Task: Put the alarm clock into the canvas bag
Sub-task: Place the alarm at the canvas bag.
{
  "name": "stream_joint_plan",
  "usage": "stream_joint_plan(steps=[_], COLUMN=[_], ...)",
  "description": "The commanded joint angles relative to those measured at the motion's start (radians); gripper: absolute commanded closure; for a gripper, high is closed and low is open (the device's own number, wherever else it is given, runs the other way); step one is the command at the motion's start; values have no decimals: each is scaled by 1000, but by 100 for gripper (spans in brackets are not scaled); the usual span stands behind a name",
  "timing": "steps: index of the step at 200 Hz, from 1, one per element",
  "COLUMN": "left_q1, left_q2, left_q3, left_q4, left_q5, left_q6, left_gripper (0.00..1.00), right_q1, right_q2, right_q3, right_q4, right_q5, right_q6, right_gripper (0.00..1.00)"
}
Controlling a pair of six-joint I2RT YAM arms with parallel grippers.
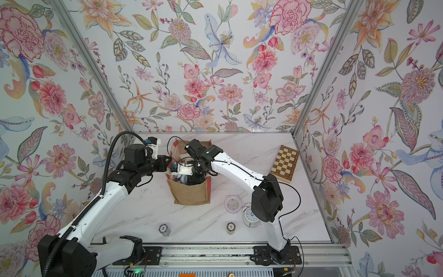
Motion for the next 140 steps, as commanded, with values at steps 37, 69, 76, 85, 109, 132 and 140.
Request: stream_joint_plan(steps=[37,69,76,85,109,132,140], left_q1=[-8,-8,-7,-7,-8,-7,-6], left_q2=[-40,-41,-41,-41,-41,-40,-38], left_q3=[9,2,1,0,-4,-8,-8], left_q4=[110,114,112,113,117,122,123], left_q5=[1,-3,-3,-3,-4,-2,-1], left_q6=[-1,-1,-1,-1,0,-2,-1], left_gripper=[100,100,100,100,100,100,100], right_q1=[-11,-34,-37,-41,-55,-73,-78], right_q2=[-28,-36,-41,-51,-80,-106,-115], right_q3=[-5,31,36,41,48,55,54], right_q4=[-120,-115,-113,-106,-76,-47,-38], right_q5=[-179,-190,-190,-190,-187,-174,-170], right_q6=[-33,-6,0,7,44,87,103], right_gripper=[17,14,14,14,13,13,13])
